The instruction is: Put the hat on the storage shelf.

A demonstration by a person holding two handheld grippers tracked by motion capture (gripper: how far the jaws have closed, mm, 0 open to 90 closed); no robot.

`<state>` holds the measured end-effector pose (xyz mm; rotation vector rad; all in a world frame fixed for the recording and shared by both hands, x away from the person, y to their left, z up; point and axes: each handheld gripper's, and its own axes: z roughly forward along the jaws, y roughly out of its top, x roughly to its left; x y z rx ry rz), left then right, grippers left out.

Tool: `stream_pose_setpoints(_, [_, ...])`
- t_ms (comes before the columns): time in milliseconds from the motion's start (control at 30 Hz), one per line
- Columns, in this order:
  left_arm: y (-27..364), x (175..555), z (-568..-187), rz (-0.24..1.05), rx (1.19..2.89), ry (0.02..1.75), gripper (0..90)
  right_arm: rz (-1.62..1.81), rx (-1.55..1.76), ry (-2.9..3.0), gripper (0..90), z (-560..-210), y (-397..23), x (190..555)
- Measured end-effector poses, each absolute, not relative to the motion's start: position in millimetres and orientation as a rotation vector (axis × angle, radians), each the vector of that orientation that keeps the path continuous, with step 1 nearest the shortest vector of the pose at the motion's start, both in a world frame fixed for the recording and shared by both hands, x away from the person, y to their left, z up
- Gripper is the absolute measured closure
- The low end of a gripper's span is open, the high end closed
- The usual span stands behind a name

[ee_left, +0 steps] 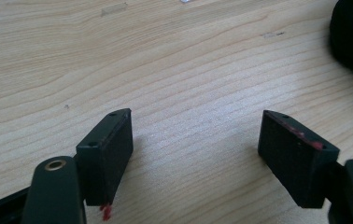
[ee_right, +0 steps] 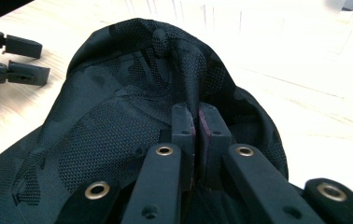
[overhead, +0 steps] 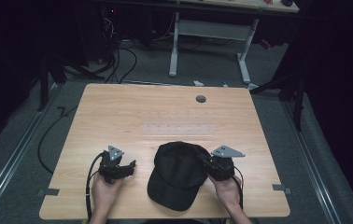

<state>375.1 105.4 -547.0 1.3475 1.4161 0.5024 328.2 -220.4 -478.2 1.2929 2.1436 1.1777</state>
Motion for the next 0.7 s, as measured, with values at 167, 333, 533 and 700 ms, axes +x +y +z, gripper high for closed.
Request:
stream_pose_setpoints(167, [105, 375, -547, 0.499, 1.350, 1.413, 26.7, 1.153, 1.261, 2.176, 86.7, -474, -221, 330])
stream_pose_setpoints(333, [105, 375, -547, 0.499, 1.346, 1.416, 26.9, 1.169, 1.259, 2.193, 86.7, -469, -224, 333])
stream_pose_setpoints(533, [104, 375, -547, 0.503, 1.341, 1.424, 26.5, 1.174, 1.168, 2.221, 86.8, -458, -230, 333])
stream_pose_setpoints(700, [105, 375, -547, 0.481, 1.350, 1.412, 24.5, 1.191, 1.135, 2.232, 86.9, -449, -236, 336])
